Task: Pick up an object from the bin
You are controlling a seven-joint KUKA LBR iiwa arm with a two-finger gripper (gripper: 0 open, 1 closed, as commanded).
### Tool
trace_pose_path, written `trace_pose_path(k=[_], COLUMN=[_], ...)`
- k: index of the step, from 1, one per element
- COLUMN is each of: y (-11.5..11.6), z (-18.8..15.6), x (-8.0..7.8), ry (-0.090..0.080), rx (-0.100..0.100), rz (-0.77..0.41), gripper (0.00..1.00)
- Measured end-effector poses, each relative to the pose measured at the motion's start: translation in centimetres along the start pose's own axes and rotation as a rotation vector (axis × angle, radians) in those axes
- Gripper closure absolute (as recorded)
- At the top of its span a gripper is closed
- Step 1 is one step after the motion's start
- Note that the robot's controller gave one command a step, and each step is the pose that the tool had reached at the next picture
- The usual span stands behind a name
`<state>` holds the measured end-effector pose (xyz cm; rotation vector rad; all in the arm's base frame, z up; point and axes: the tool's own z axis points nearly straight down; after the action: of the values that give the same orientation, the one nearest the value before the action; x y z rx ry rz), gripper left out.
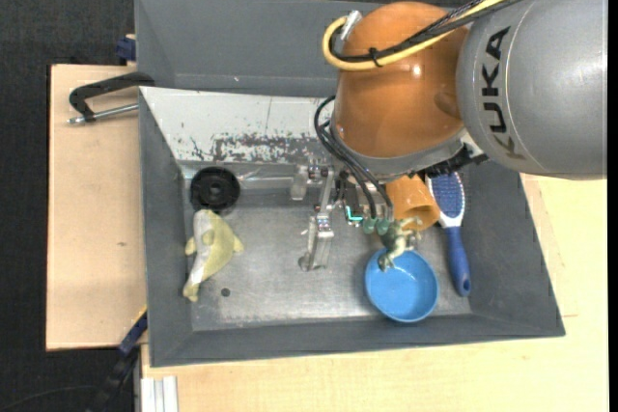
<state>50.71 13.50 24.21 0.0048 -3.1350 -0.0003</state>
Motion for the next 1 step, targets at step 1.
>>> trace_pose_path(k=[1], y=[8.54], z=[6.12], x=[-1.80], ry=[-0.003], rx=[-0.002], rz=[-0.104], gripper=[0.00])
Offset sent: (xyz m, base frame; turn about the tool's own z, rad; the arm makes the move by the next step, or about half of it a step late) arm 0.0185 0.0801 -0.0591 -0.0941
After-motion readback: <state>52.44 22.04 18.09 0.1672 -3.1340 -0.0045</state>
